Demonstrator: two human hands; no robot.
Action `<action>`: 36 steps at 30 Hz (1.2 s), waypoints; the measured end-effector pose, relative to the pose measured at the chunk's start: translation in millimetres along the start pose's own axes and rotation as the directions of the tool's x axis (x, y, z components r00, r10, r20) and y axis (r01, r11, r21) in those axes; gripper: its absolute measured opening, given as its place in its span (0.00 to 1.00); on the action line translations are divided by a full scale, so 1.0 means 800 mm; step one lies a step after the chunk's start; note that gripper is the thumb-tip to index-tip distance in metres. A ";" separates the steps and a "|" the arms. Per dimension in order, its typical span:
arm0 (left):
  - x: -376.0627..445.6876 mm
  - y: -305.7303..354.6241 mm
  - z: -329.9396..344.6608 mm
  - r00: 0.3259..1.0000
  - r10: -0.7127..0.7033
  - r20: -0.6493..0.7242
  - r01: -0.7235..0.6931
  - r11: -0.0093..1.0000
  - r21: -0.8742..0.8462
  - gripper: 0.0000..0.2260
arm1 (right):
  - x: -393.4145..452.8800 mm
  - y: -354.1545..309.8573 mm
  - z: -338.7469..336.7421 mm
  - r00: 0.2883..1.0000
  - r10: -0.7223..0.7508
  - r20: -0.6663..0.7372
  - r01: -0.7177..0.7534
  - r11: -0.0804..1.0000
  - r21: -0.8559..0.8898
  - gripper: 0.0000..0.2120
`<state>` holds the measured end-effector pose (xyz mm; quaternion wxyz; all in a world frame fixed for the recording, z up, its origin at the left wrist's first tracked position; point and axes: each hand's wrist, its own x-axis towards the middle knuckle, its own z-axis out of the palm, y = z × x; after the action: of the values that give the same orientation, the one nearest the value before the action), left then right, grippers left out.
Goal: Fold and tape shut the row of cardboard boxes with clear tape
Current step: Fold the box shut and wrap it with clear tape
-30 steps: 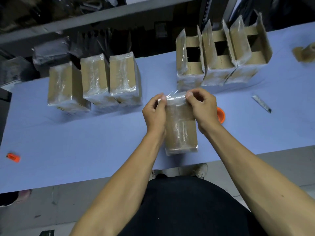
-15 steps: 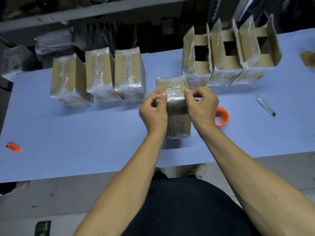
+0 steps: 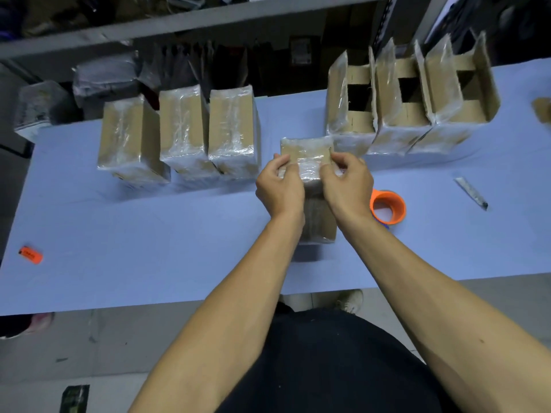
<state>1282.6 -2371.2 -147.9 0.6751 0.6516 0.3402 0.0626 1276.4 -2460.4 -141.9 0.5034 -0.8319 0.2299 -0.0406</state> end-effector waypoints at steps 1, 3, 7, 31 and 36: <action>0.002 0.003 0.002 0.999 -0.033 0.003 0.033 0.999 -0.025 0.09 | 0.003 0.000 -0.002 1.000 -0.013 -0.026 0.013 1.000 -0.023 0.13; 0.010 0.006 0.003 0.997 -0.070 0.022 0.071 0.996 -0.047 0.07 | 0.008 0.002 -0.006 0.999 -0.052 0.009 0.051 0.999 0.015 0.12; 0.036 0.024 -0.005 0.989 -0.122 0.088 0.127 0.990 -0.058 0.11 | -0.001 0.031 -0.018 0.906 -0.143 0.399 0.041 0.966 0.254 0.30; 0.006 -0.099 -0.081 0.902 -0.159 0.400 0.029 0.949 0.314 0.31 | -0.050 0.144 -0.017 0.860 0.085 0.502 -0.122 0.992 0.042 0.22; -0.012 -0.110 -0.076 0.891 -0.099 0.443 -0.042 0.954 0.298 0.25 | -0.046 0.140 0.003 0.888 0.094 0.450 -0.135 0.989 0.058 0.21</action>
<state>1210.8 -2337.8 -220.7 0.6299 0.7377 0.1888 -0.1530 1205.8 -2486.0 -232.7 0.5802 -0.7811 0.1551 0.1707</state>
